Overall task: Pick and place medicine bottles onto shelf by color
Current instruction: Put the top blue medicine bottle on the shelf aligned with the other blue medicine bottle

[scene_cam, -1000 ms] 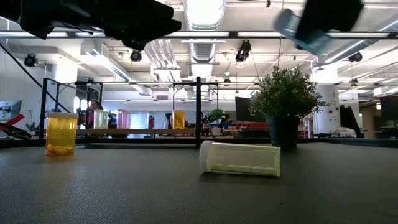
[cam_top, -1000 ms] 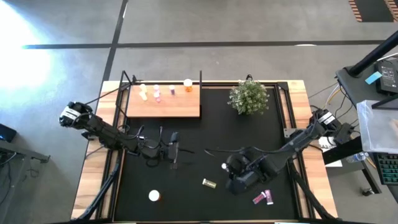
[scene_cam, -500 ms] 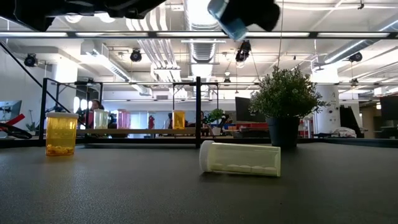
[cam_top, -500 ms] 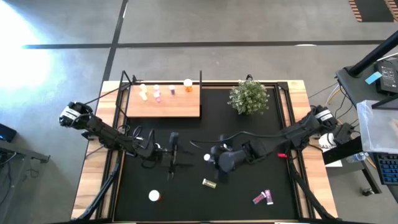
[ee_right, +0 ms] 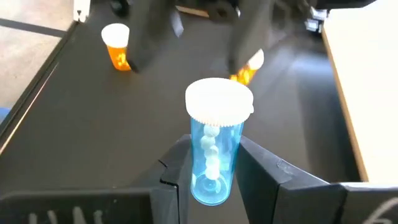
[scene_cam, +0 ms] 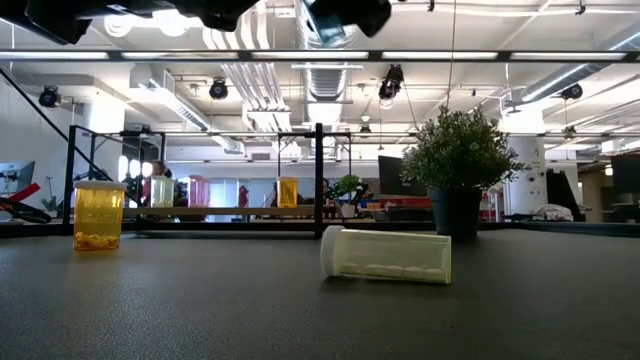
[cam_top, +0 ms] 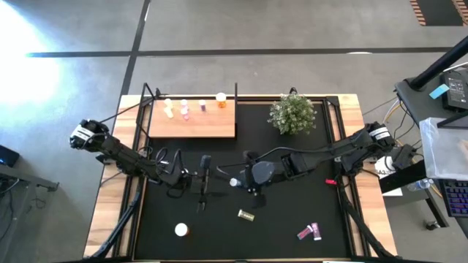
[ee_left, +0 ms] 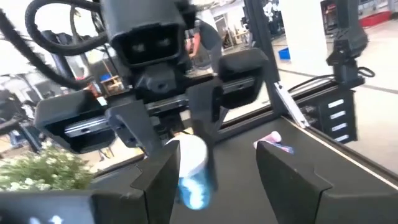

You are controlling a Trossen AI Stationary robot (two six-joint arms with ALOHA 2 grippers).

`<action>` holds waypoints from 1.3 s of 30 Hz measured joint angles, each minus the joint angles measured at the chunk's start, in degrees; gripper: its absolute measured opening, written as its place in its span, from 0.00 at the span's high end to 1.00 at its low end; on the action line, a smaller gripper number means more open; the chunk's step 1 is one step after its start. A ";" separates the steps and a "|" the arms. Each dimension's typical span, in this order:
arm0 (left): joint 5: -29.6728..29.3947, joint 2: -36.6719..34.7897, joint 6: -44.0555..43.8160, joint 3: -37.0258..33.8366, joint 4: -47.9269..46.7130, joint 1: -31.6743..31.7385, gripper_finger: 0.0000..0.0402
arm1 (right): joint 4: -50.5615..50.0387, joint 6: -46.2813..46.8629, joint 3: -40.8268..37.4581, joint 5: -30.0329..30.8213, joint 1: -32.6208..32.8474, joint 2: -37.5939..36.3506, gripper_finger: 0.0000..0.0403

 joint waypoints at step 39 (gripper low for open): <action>-7.76 0.19 -16.87 4.55 -3.87 1.13 0.51 | -15.09 10.95 10.75 1.78 -0.15 2.38 0.76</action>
